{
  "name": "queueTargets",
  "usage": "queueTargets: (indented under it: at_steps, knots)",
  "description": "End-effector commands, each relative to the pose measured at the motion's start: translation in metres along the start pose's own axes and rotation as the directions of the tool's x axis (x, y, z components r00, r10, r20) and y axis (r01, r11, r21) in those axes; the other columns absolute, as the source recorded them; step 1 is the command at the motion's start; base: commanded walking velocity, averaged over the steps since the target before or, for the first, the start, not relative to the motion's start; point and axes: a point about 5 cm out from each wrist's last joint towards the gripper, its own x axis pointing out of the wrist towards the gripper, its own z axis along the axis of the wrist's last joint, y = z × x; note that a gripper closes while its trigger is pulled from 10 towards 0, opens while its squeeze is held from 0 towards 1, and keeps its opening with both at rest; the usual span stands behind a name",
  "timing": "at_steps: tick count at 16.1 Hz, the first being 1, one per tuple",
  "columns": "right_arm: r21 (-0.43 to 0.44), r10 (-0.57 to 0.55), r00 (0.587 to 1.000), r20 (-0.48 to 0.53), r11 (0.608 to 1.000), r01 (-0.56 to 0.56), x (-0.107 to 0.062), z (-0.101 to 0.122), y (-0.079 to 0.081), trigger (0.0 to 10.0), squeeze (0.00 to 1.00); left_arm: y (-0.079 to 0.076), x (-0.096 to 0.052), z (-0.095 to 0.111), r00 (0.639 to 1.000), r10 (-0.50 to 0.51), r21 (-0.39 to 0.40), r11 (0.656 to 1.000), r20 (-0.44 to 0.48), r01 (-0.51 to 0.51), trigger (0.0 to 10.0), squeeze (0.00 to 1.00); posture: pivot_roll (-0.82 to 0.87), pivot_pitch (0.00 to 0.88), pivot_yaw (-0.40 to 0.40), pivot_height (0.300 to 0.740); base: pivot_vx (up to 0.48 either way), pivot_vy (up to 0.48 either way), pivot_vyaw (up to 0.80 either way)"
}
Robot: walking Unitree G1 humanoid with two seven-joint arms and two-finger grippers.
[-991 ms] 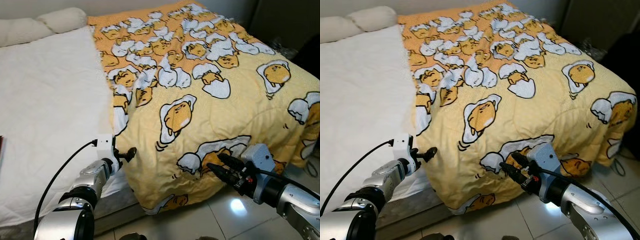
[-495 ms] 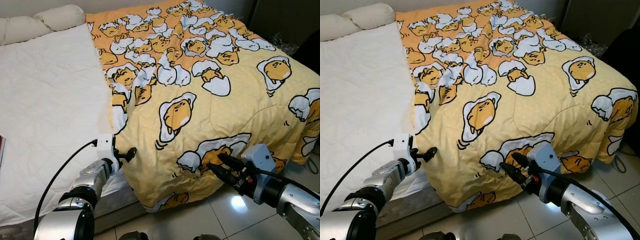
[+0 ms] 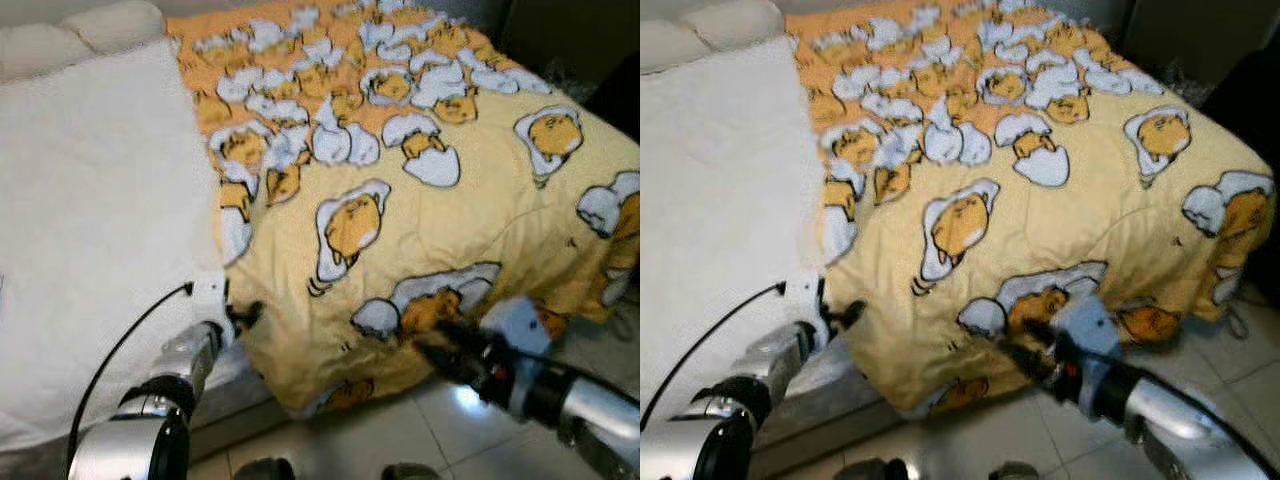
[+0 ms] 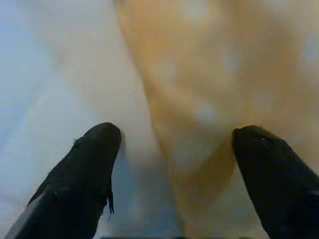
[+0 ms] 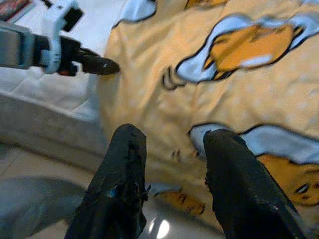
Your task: Clean up the room
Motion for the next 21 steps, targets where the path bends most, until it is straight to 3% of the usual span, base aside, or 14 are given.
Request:
queueTargets:
  at_steps: [1,11,14,15,17,18,19,21]
  knots:
    - [-0.008,0.023,1.000,0.006,1.000,-0.023,0.000,0.004,0.004,10.0,0.00,0.005,-0.002,-0.005,0.999,0.030,0.024,0.999,-0.016,-0.029,0.0,0.00,-0.21,0.096,0.084,0.740,0.000,0.000,0.00]
    - [0.018,-0.003,1.000,0.026,1.000,0.002,0.006,-0.001,0.002,10.0,0.00,0.002,0.000,0.007,0.999,0.005,-0.007,1.000,0.043,-0.005,0.0,0.00,-0.17,0.039,0.102,0.740,0.000,0.000,0.00]
    - [0.019,-0.006,0.999,0.035,1.000,0.006,0.013,0.000,0.001,10.0,0.00,0.004,-0.003,0.000,0.998,-0.023,0.024,0.999,0.054,0.022,0.0,0.00,-0.17,0.025,0.108,0.740,0.000,0.000,0.00]
    - [0.017,-0.011,0.999,0.039,1.000,0.010,0.014,0.001,0.001,10.0,0.00,0.007,-0.004,0.001,0.997,-0.006,0.035,0.999,0.080,0.003,0.0,0.00,-0.18,0.025,0.106,0.740,0.000,0.000,0.00]
    - [0.016,-0.016,0.999,0.038,1.000,0.016,0.011,0.001,-0.001,10.0,0.00,0.029,-0.009,0.012,0.973,0.160,0.015,0.986,0.166,-0.165,0.0,0.00,-0.17,0.032,0.097,0.740,0.000,0.000,0.00]
    - [0.017,-0.012,0.999,0.030,1.000,0.011,0.009,0.000,-0.001,10.0,0.00,0.039,-0.011,0.014,0.959,0.223,-0.047,0.975,0.174,-0.218,5.3,0.00,-0.18,0.042,0.091,0.740,0.000,0.000,0.00]
    - [0.017,-0.001,1.000,0.023,1.000,0.000,0.009,-0.001,0.001,10.0,0.00,0.035,-0.010,0.016,0.971,0.144,-0.159,0.981,0.192,-0.114,10.0,1.00,-0.18,0.048,0.087,0.740,0.000,0.000,0.00]
    - [0.018,0.019,1.000,0.017,1.000,-0.019,0.007,0.000,0.003,10.0,0.00,0.023,-0.007,0.017,0.978,-0.005,-0.250,0.966,0.209,0.058,10.0,1.00,-0.19,0.077,0.084,0.740,0.000,0.000,0.00]
